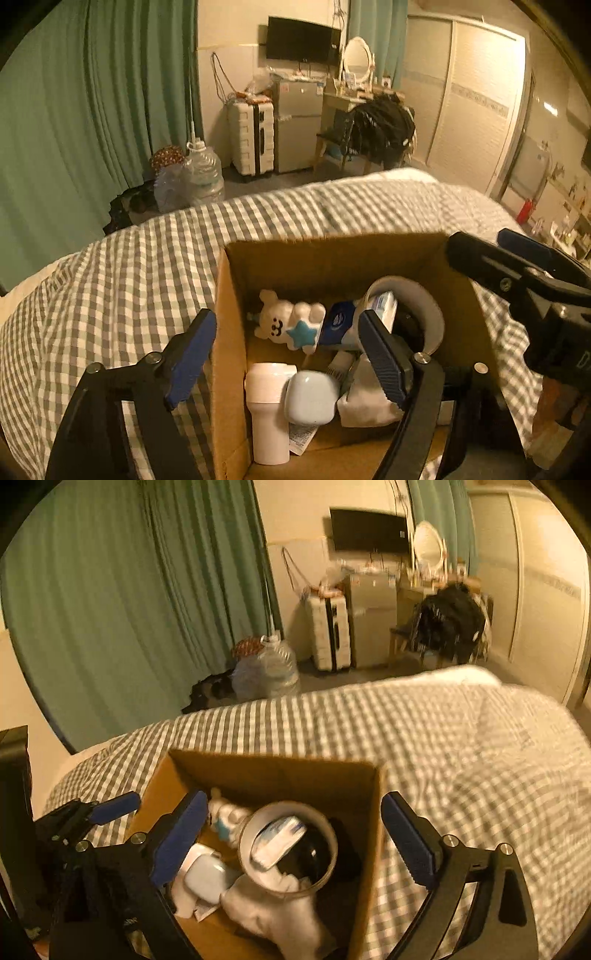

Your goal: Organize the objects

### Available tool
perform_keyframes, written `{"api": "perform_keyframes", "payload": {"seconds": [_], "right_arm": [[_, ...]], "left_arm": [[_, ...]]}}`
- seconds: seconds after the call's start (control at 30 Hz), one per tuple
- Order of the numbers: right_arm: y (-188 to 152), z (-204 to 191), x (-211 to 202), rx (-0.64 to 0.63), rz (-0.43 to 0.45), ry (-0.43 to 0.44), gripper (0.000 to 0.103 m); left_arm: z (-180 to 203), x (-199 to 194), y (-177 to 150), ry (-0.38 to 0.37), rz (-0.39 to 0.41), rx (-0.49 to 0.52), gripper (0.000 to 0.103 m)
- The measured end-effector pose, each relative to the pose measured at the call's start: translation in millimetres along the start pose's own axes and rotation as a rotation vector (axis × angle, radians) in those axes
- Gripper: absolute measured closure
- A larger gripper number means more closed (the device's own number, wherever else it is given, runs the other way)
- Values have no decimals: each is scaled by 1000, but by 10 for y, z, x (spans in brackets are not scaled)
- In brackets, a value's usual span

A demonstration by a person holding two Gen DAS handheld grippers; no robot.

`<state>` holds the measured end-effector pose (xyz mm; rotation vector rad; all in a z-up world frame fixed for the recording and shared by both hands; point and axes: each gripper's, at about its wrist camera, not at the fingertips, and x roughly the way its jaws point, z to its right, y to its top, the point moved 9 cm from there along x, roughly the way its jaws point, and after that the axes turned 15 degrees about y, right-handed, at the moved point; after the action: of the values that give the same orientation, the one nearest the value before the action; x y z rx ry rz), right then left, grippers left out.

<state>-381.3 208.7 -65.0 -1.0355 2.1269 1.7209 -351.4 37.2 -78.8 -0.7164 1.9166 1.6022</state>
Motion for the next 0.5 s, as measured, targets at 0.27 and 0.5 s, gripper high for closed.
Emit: {"api": "perform_keyframes", "payload": {"seconds": [0.27, 0.5], "right_arm": [[281, -163, -558, -35, 152, -22, 3], [412, -391, -1138, -118, 260, -58, 2]], "left_arm": [[-241, -597, 256, 31, 114, -61, 18], [-364, -1173, 434, 66, 242, -97, 5]]}}
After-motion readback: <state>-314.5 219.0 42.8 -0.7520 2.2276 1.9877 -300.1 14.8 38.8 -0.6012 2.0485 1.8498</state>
